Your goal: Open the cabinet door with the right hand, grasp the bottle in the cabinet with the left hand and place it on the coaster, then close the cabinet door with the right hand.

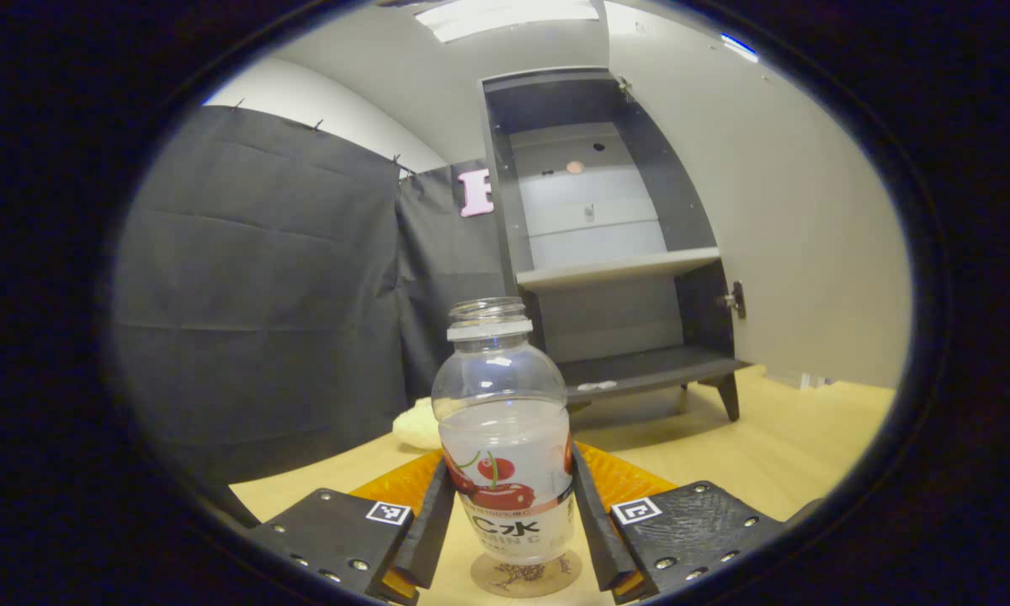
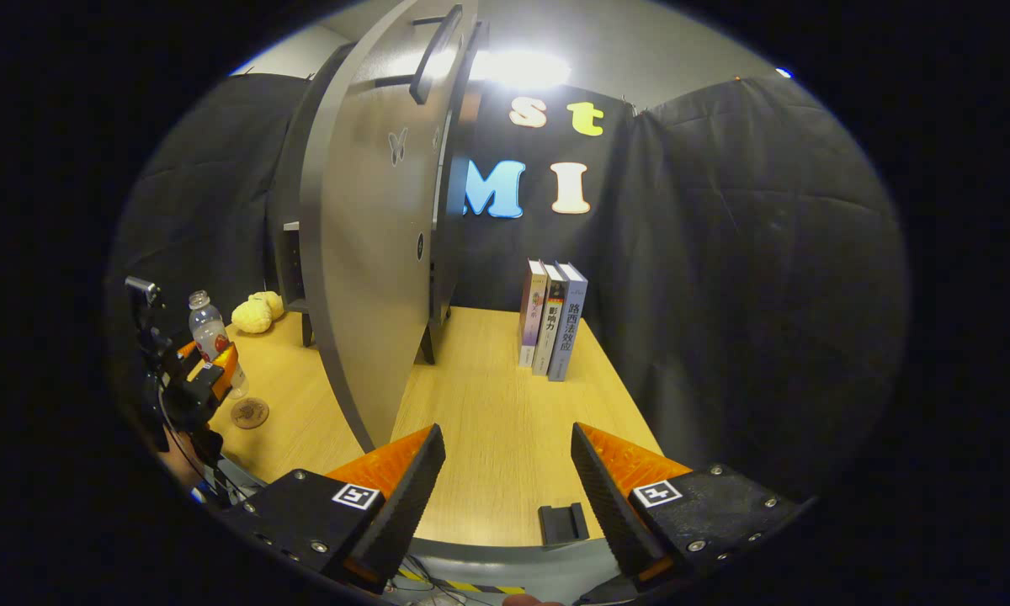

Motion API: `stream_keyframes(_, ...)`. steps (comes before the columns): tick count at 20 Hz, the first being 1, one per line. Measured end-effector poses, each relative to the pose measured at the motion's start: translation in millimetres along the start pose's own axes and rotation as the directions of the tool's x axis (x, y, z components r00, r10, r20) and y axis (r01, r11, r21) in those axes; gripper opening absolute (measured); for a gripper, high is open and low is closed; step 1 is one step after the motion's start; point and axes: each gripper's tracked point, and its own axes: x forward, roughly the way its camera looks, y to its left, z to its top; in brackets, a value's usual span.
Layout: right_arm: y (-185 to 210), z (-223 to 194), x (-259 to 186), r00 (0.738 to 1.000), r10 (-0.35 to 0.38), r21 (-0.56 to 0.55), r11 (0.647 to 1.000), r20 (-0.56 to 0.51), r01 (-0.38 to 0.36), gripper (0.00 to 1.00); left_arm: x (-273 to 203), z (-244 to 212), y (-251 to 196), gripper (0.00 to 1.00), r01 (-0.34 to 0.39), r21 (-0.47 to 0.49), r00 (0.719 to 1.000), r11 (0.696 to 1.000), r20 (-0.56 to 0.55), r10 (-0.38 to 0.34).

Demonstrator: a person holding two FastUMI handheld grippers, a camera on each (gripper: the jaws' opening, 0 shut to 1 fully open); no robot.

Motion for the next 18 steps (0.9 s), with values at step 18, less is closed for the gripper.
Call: stream_keyframes(18, 44.2, -22.6, 13.6, 0.987, 0.134, -0.036, 0.990, -0.092, -0.138, 0.96, 0.3, 31.5, 13.1, 0.86, -0.048, -0.101, 0.997, 0.994, 0.054, 0.054)
